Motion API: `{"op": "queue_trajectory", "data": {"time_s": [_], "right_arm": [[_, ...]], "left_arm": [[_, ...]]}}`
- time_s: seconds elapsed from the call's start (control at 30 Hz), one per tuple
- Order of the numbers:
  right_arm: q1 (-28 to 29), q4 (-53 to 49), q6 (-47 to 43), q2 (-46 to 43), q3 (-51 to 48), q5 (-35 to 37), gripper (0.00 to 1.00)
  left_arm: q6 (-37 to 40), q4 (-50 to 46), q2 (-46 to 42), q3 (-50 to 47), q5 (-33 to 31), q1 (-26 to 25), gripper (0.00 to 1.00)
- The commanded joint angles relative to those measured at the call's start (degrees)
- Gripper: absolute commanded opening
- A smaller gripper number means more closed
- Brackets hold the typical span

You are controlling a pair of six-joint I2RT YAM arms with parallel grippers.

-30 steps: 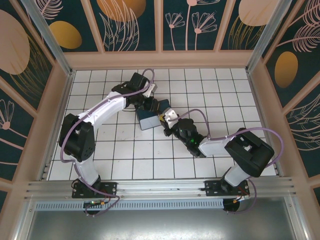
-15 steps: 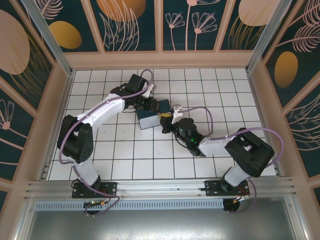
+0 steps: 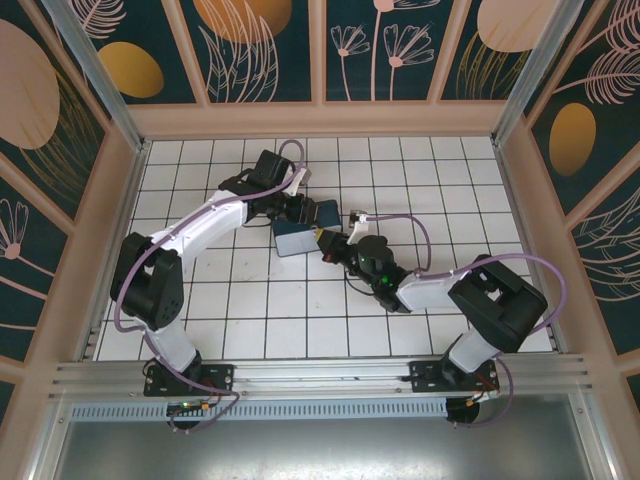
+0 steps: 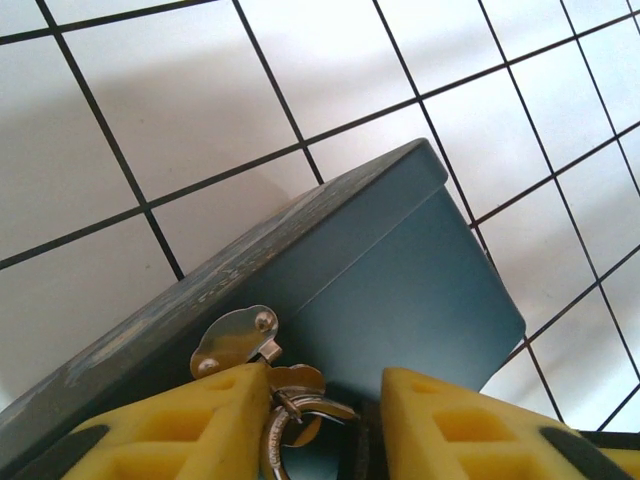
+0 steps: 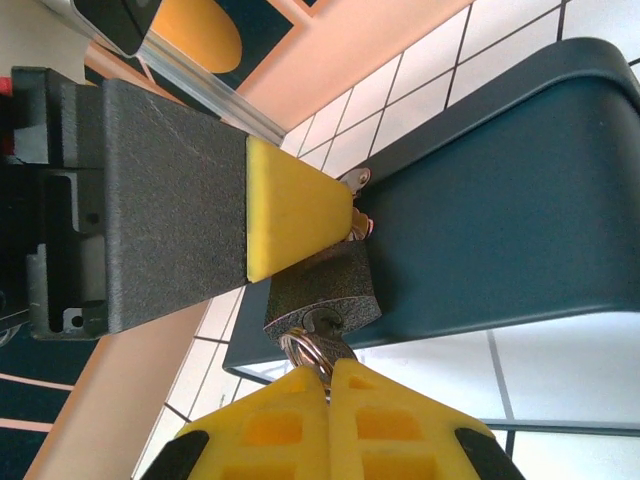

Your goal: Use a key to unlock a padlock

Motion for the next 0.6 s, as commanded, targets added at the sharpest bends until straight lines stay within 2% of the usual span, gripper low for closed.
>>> {"op": "queue_trajectory", "data": {"time_s": [0.0,0.07,0.2,0.4,0.57], "right_arm": [[1.2,-3.7,-2.9,0.2,2.7,0.0,0.0],[1.4,-7.4,-9.6,0.0,3.6,0.6,0.01],[1.6,-14.1,-21.9,0.2,6.2,2.8,0.09],[3.2,-20.6,-33.6,0.8,10.4,8.2,0.17],[4.3,-23.6,-40.4,2.2,12.0,13.4,0.19]], "left_arm": [[-0.4,-7.2,-0.6,-1.6,2.4,-1.8,0.4],[0.1,-7.6,-0.2,-1.4,2.6,-1.8,0.4],[0.5,-7.0,0.9,-2.3,3.7,-1.8,0.39],[0.3,-6.1,1.4,-3.5,4.7,-1.8,0.38],[0.2,-5.6,1.6,-4.1,5.2,-1.8,0.37]]}}
